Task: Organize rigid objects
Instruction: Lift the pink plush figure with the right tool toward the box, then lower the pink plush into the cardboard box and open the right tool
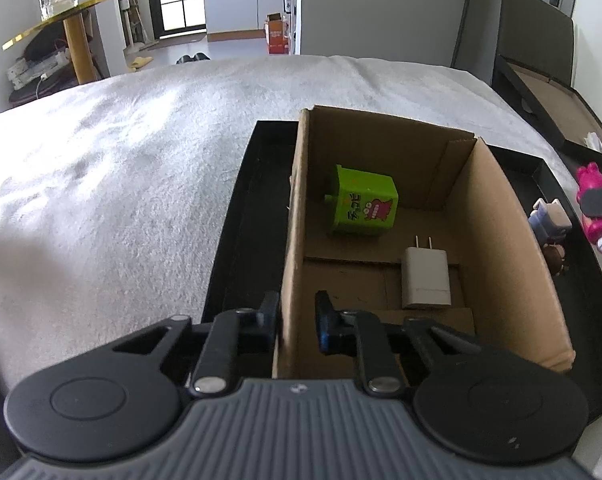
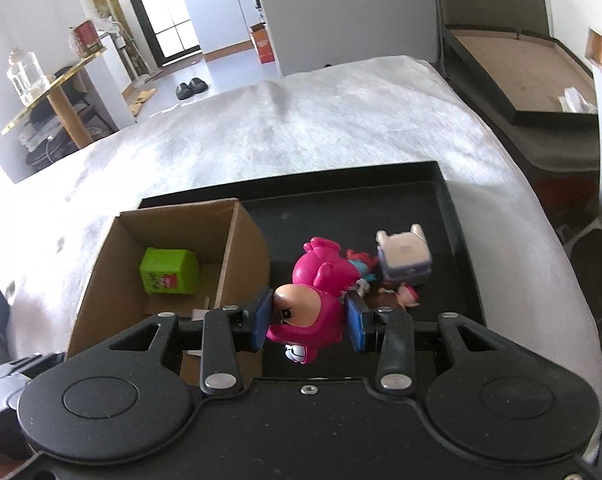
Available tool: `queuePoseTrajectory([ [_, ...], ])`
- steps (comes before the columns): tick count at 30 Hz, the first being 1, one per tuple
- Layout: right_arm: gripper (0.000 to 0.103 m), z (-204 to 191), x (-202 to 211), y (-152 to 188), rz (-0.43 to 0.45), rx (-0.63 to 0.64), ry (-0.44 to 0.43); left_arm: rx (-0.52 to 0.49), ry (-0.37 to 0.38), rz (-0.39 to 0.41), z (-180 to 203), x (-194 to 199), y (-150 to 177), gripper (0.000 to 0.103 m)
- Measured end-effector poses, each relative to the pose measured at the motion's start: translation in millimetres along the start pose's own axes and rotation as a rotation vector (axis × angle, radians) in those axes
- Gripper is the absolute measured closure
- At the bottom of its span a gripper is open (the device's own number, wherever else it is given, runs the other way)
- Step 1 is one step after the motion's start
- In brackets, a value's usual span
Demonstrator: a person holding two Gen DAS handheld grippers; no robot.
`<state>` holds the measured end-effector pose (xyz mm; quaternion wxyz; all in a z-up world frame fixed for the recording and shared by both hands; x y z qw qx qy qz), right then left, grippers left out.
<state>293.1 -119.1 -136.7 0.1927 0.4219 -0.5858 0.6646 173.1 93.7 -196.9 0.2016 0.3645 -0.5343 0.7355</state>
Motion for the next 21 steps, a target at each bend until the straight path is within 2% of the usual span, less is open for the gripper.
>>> queuePoseTrajectory([
  [5, 0.065, -15, 4, -3, 0.012, 0.026, -0.012, 0.02, 0.017, 0.014, -5, 3, -1, 0.092],
  [21, 0.065, -72, 7, -10, 0.044, 0.143, -0.034, 0.061, 0.07, 0.02, -13, 5, 2, 0.092],
])
Point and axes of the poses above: each gripper's, at about its wrist camera, not at the fingertips, and x roughly against the way its jaws point, z to its right, y to its underside, the point moved 5 cm from there along -x, roughly the way its jaws point, and after that the axes turned 12 degrees about y, right-handed, at the moved point
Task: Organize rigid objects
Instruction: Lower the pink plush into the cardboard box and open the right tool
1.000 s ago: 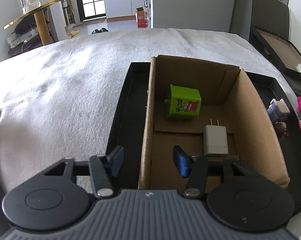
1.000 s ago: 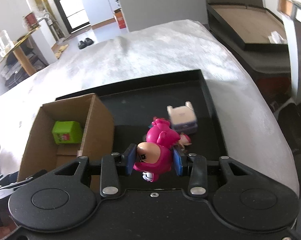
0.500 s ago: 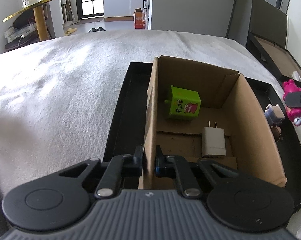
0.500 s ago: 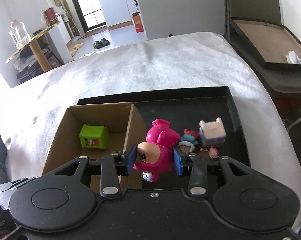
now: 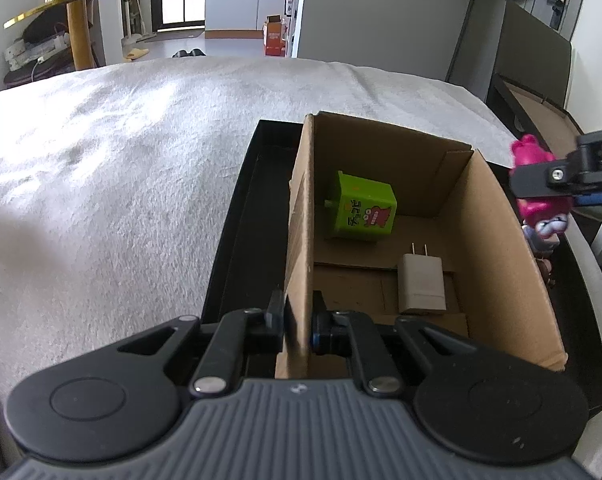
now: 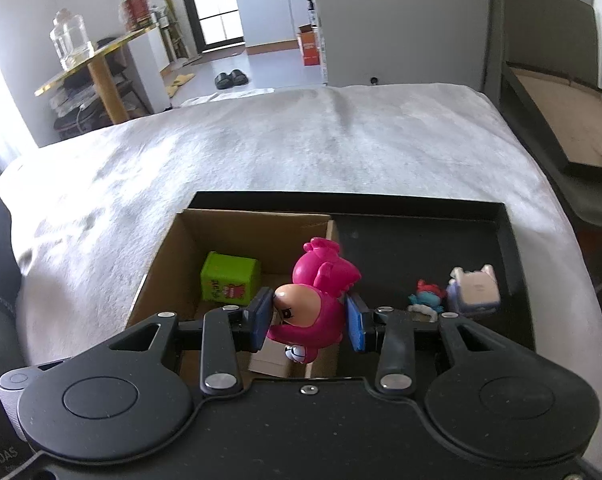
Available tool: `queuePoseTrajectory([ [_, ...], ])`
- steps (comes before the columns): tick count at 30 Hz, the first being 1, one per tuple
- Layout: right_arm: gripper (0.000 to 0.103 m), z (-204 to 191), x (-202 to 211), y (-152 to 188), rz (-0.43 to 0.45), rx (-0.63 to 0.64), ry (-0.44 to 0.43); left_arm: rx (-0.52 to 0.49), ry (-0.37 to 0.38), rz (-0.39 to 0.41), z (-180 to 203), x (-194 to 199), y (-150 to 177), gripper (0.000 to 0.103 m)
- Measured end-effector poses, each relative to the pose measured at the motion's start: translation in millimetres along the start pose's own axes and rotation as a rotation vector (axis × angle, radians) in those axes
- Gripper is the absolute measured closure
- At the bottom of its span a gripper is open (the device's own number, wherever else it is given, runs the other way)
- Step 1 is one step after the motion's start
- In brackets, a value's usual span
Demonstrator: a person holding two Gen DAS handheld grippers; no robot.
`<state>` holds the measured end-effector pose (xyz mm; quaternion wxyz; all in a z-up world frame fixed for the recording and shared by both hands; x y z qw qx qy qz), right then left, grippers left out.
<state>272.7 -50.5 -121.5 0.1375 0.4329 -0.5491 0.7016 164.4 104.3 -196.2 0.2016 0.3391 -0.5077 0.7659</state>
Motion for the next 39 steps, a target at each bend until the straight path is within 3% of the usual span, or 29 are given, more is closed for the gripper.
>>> queuePoseTrajectory([
  [16, 0.064, -48, -28, -1, 0.009, 0.237, 0.018, 0.027, 0.01, -0.004, -3, 1, -2, 0.091],
  [20, 0.055, -49, -31, -2, 0.038, 0.28, 0.072, 0.03, 0.013, -0.004, -2, 3, -3, 0.09],
  [23, 0.05, -44, -30, 0, 0.033, 0.249, 0.059, 0.03, 0.011, -0.006, -2, 2, -3, 0.09],
  [39, 0.049, 0, 2, 23, -0.005, 0.099, -0.027, 0.013, -0.019, -0.008, 1, 12, -10, 0.085],
])
Point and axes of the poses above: each gripper's, at about its wrist camera, not at the fingertips, and x roughly against the way its jaws point, z to its right, y to its underside, the point moved 5 cm from there along -x, roughly the way its jaws point, and after that the axes turned 12 degrees about y, right-handed, at the moved point
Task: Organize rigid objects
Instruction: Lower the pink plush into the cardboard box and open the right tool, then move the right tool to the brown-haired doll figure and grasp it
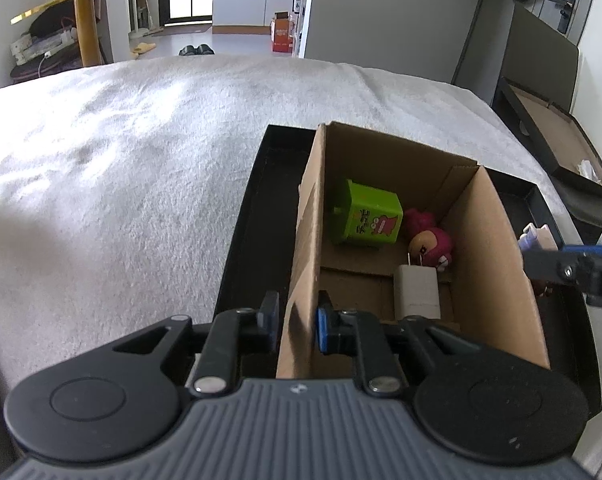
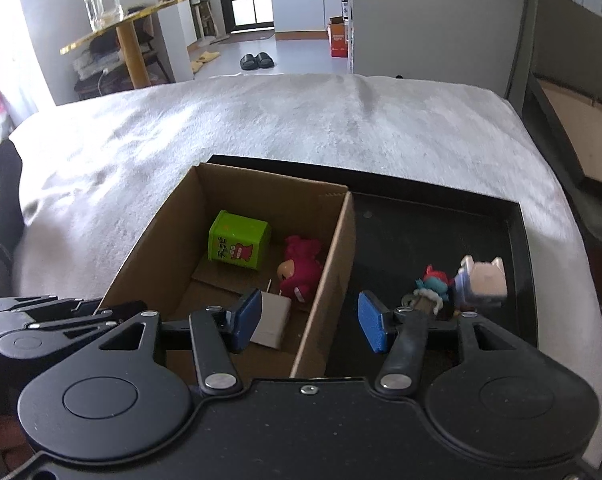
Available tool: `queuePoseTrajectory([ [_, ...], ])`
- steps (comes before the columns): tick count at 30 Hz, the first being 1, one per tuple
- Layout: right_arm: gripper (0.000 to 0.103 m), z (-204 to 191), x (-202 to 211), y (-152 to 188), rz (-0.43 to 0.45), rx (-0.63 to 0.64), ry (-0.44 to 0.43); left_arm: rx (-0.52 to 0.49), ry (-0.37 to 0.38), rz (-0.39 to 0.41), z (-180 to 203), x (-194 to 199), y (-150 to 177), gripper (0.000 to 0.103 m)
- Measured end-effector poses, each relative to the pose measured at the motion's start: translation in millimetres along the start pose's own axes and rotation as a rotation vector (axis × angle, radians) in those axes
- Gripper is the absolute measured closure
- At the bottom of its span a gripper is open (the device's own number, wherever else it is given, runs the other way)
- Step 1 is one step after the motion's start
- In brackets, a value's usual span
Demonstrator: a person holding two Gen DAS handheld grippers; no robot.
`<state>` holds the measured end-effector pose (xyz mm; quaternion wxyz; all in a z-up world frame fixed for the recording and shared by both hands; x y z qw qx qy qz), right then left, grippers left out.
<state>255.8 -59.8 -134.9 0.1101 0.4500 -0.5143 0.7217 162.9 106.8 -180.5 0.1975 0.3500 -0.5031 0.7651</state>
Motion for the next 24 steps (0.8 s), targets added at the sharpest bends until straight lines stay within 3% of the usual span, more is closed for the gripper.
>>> queuePoseTrajectory([
  [3, 0.049, 11, -1, 4, -0.011, -0.014, 0.007, -0.016, -0.014, 0.008, 2, 3, -3, 0.084],
  [16, 0.048, 53, -4, 14, -0.021, -0.114, 0.008, -0.066, -0.05, 0.006, 19, 0, -10, 0.031],
  [20, 0.039, 65, -7, 16, -0.019, -0.133, 0.016, -0.079, -0.063, -0.004, 23, -5, -11, 0.027],
  [24, 0.038, 74, -13, 20, -0.023, -0.153, 0.019, -0.077, -0.081, -0.001, 21, -8, -12, 0.026],
])
Point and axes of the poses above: each gripper's, at about its wrist camera, not at the fingertips, and x roughly against the way its jaws point, z to its right, y to its underside, the point moved 5 cm from there along -x, roughly the way its jaws point, and after that the axes turned 12 degrees about y, right-handed, at the moved point
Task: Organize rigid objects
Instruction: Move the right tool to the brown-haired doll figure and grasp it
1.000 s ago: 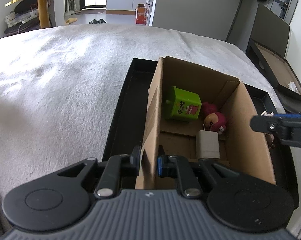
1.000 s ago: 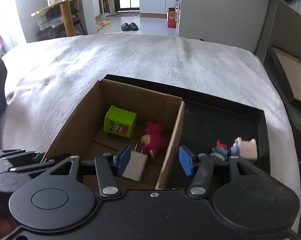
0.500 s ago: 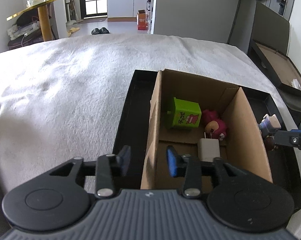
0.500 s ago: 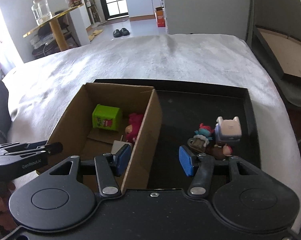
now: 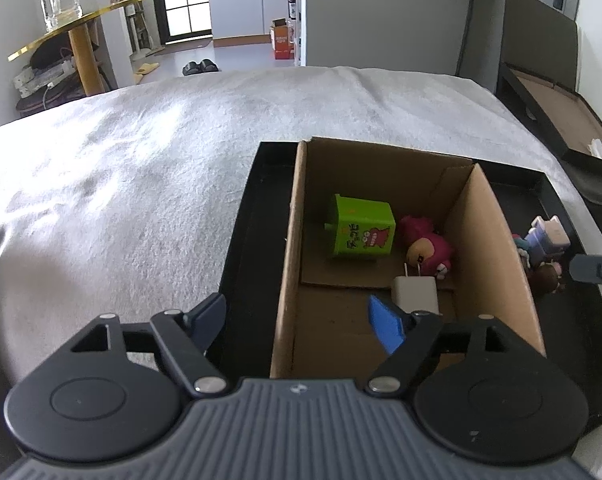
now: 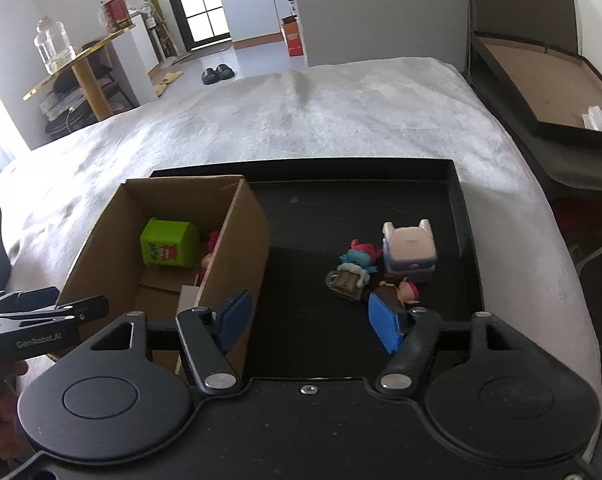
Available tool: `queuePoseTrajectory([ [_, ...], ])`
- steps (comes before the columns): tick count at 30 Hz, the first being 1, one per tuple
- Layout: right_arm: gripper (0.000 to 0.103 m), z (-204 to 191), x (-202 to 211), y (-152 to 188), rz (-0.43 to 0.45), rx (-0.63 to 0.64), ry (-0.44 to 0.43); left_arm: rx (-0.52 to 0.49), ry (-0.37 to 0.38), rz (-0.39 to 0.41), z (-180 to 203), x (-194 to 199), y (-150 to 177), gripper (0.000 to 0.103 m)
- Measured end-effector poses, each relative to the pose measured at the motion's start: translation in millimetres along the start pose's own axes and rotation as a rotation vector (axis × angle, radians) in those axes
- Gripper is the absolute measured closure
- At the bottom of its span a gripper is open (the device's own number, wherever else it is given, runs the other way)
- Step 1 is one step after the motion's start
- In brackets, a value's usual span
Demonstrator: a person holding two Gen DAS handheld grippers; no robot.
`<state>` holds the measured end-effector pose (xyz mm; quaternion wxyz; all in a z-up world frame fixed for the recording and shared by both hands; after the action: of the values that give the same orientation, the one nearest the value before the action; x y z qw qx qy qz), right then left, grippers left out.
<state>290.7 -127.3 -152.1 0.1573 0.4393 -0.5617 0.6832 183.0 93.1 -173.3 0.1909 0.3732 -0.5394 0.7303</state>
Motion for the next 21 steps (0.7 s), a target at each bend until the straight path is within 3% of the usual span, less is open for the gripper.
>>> queuePoseTrajectory([
  [21, 0.038, 38, -57, 9, -0.058, -0.027, 0.059, 0.016, -0.048, 0.003, 4, -17, -4, 0.024],
])
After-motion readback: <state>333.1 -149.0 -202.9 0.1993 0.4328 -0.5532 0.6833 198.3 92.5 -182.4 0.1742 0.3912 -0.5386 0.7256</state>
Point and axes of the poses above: each gripper's, at about its wrist camera, not at the fingertips, and x roughly against the way its jaws point, z to its right, y to its underside, the point moved 5 cm from there along -x, roughly the way its jaws point, and after that the axes turned 12 degrees about y, right-handed, at the moved point
